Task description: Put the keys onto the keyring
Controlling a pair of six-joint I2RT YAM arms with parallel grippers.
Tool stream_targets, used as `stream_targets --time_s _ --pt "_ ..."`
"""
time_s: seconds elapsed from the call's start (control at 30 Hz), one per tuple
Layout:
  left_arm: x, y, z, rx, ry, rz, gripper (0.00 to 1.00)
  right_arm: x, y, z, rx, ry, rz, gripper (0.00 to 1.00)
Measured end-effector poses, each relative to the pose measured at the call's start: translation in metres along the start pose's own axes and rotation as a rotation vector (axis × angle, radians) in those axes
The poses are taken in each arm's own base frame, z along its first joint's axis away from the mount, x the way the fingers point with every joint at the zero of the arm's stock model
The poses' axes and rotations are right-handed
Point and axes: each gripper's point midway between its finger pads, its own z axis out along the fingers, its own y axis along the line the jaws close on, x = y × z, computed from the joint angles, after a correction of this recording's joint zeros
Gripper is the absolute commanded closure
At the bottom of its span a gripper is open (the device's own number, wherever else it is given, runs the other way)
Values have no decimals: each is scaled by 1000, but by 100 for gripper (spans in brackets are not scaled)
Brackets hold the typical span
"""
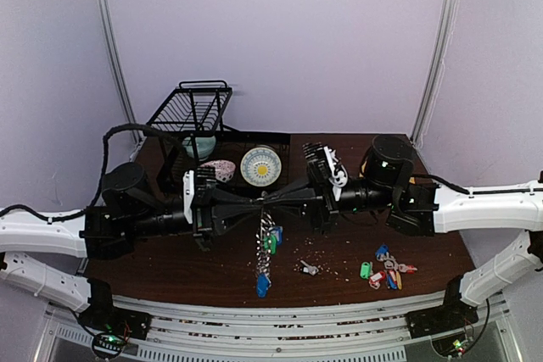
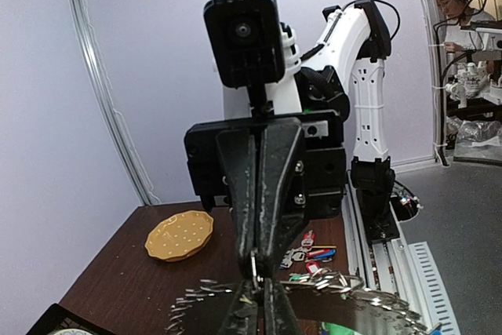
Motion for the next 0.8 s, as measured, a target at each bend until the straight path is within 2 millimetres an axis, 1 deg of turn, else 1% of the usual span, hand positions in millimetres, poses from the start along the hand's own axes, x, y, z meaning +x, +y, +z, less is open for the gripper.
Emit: stream_targets --time_s 0.17,0.2,0.27,0.3,0.37,0.5,0.57,0.67,0.8 --pt "1 -1 0 7 1 -3 100 1 -1 0 7 5 -13 100" --pt "1 -1 0 7 4 -2 100 2 -1 0 8 7 -15 94" --pt "2 0 0 -3 9 8 100 3 -2 -1 15 13 -24 75" --pt "3 2 0 -13 14 18 100 4 -3 -1 19 19 -26 69" --pt "9 6 -2 -43 46 57 100 7 -3 -2 28 39 -32 62" --pt "23 12 -10 -103 144 205 100 6 -4 -11 58 76 -66 57" --pt "25 6 -15 -96 184 317 100 3 -4 -17 72 91 -87 57" --pt "24 -5 -21 -65 208 470 100 1 -6 -24 94 119 -106 57" --pt "25 -18 -26 -19 232 652 100 7 -14 -31 133 163 -127 57"
